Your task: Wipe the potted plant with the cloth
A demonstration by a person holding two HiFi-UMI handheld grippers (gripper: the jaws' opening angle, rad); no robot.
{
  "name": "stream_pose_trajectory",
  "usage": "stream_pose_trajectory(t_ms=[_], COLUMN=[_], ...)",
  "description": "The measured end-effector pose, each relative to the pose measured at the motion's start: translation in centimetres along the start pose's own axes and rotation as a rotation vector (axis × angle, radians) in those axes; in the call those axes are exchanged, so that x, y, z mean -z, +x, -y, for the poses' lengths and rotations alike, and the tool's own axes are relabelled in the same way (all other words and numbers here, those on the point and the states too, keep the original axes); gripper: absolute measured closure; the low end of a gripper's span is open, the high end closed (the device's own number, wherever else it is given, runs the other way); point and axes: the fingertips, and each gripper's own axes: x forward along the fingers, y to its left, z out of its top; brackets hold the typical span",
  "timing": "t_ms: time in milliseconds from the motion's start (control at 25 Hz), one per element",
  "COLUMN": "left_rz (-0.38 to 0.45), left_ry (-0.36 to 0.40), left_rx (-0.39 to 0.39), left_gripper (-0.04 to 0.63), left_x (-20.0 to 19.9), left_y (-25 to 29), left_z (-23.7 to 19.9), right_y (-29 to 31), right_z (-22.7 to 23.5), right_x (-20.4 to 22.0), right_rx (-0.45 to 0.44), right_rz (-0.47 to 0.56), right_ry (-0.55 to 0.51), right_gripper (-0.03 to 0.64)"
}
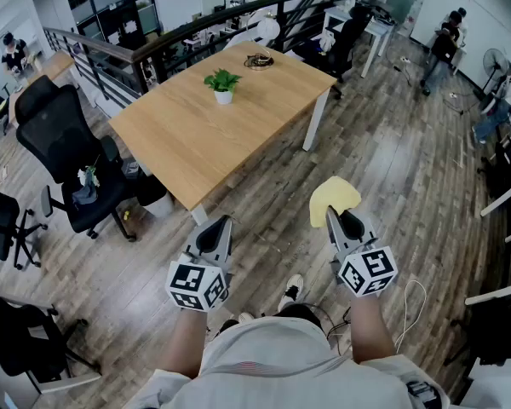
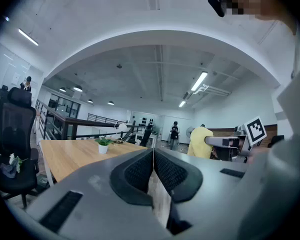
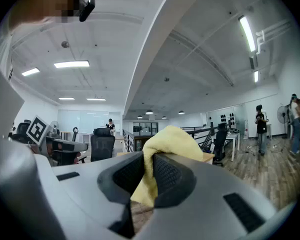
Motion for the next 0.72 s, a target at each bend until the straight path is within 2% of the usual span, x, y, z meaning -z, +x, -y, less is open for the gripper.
stream_pose_trajectory(t_ms=[480, 720], left_rz=[-0.007, -0.019], left_ry=[0.007, 0.001], left_rx=[-0.006, -0.025], left_gripper=[0.578, 0.578], left_x=[0.0, 0.2], left_y=[-0.3, 1.0], left_z=[-0.5, -1.1], right_y=[1.2, 2.7], right_z=[-1.1, -0.1], right_x=[0.0, 0.2], right_rx=[-0.032, -0.051], right_rz=[-0.005, -0.023], right_ry=[-0.006, -0.014], right_gripper=[0.522, 0.522])
